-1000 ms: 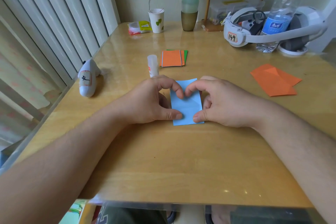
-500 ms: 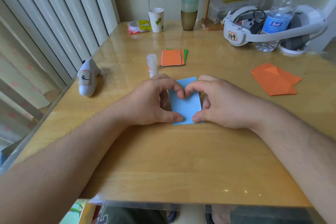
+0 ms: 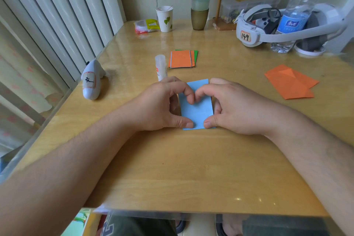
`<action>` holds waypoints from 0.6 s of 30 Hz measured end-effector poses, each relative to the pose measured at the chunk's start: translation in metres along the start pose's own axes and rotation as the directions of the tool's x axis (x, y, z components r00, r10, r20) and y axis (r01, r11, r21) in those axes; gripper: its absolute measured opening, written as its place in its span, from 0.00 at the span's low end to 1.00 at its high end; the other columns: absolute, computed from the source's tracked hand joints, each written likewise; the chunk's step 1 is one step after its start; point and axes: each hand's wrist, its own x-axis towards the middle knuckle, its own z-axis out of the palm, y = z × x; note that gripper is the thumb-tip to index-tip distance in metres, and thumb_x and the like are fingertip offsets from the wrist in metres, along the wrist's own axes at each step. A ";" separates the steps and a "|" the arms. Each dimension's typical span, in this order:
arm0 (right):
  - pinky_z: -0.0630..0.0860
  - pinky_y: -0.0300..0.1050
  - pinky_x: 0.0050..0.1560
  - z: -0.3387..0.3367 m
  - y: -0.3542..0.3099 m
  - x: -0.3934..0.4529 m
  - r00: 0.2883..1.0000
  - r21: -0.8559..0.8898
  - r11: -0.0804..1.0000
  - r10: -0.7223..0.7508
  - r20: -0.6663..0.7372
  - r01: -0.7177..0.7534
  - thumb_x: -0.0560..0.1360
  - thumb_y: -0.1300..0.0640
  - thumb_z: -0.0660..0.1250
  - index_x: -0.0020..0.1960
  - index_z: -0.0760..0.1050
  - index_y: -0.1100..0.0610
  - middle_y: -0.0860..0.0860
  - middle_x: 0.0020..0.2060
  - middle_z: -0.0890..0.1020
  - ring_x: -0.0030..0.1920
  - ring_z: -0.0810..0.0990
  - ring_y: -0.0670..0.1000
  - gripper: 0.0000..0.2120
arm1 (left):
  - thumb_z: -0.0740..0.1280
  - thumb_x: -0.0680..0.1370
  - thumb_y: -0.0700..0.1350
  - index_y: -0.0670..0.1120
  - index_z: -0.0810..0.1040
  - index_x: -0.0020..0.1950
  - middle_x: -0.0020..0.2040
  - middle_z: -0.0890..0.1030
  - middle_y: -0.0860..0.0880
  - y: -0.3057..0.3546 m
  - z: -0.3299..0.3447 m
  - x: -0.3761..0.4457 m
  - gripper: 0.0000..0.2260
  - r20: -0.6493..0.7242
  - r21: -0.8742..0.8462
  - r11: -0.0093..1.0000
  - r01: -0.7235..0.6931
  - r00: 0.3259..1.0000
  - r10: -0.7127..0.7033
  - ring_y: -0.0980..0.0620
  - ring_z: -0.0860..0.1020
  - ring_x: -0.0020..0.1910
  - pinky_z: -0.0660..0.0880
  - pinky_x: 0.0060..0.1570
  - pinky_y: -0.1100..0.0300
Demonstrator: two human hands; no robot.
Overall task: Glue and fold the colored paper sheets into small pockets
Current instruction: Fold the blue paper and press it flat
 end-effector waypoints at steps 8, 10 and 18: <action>0.73 0.34 0.42 0.000 0.000 0.000 1.000 0.010 1.000 -0.004 0.009 0.004 0.70 0.56 0.82 0.55 0.76 0.40 0.41 0.49 0.72 0.41 0.78 0.41 0.21 | 0.86 0.65 0.49 0.61 0.78 0.49 0.52 0.72 0.58 -0.003 0.000 0.001 0.21 0.007 0.004 1.000 -0.006 1.000 0.005 0.58 0.74 0.38 0.74 0.44 0.68; 0.72 0.34 0.41 0.000 -0.002 -0.001 1.000 0.022 1.000 -0.010 0.006 0.010 0.69 0.57 0.82 0.52 0.74 0.42 0.41 0.47 0.73 0.40 0.77 0.41 0.21 | 0.86 0.65 0.49 0.61 0.78 0.48 0.51 0.72 0.58 -0.003 0.001 0.001 0.21 0.009 0.011 1.000 -0.009 1.000 0.009 0.59 0.74 0.38 0.75 0.44 0.67; 0.73 0.30 0.45 -0.007 -0.005 -0.006 1.000 0.096 0.995 0.000 -0.016 0.001 0.65 0.57 0.84 0.74 0.58 0.27 0.22 0.48 0.70 0.41 0.73 0.41 0.52 | 0.86 0.66 0.46 0.62 0.72 0.67 0.51 0.74 0.56 0.003 0.000 0.000 0.36 0.001 -0.036 0.999 0.018 1.000 -0.018 0.57 0.76 0.37 0.75 0.42 0.65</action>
